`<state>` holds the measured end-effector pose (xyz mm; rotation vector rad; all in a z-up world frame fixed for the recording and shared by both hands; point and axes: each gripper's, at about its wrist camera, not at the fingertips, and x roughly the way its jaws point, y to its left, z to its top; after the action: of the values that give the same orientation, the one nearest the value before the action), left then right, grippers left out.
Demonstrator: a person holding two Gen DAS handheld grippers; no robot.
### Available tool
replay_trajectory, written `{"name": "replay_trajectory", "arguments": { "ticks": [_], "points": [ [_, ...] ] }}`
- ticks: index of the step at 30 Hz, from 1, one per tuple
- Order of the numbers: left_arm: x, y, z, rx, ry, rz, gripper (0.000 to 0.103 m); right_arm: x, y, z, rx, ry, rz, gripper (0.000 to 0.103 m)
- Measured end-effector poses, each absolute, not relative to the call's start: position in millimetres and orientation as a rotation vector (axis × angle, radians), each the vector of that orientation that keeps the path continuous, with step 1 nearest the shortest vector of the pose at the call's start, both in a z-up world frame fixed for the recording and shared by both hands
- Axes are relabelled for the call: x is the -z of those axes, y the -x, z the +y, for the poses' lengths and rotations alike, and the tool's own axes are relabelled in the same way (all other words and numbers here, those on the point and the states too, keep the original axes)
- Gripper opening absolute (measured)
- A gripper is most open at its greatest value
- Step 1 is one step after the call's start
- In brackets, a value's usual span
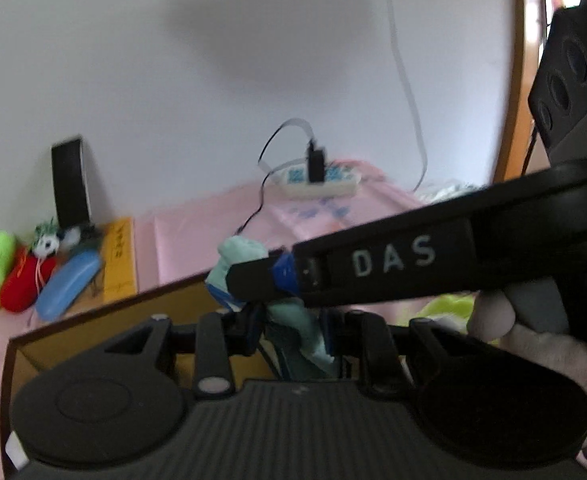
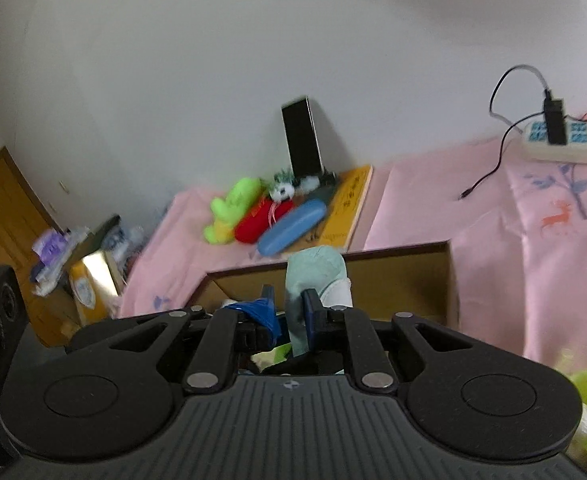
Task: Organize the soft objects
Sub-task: 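Lower the pouch into the cardboard box and open the right gripper, then move the right gripper back to the toy pile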
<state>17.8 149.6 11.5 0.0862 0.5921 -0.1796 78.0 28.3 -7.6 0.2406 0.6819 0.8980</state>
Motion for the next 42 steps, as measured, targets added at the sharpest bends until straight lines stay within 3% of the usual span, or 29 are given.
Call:
{"name": "replay_trajectory", "arguments": {
  "ticks": [10, 21, 24, 26, 33, 42],
  "points": [
    [35, -55, 167, 0.144, -0.101, 0.753, 0.022, 29, -95, 44, -0.74, -0.143, 0.712, 0.003],
    [37, -61, 163, 0.028, -0.086, 0.841, 0.023, 27, -91, 30, -0.68, -0.155, 0.696, 0.003],
    [33, -59, 164, -0.014, -0.081, 0.849, 0.026, 26, -87, 27, -0.672, -0.156, 0.701, 0.004],
    [29, -57, 164, -0.039, -0.079, 0.85, 0.037, 24, -83, 24, -0.67, -0.159, 0.703, 0.004],
    [16, -42, 155, -0.091, -0.089, 0.823, 0.058, 16, -64, 14, -0.667, -0.149, 0.685, 0.006],
    [6, -23, 141, -0.122, -0.1, 0.812, 0.06, 10, -40, -3, -0.644, -0.162, 0.67, 0.006]
  ]
}}
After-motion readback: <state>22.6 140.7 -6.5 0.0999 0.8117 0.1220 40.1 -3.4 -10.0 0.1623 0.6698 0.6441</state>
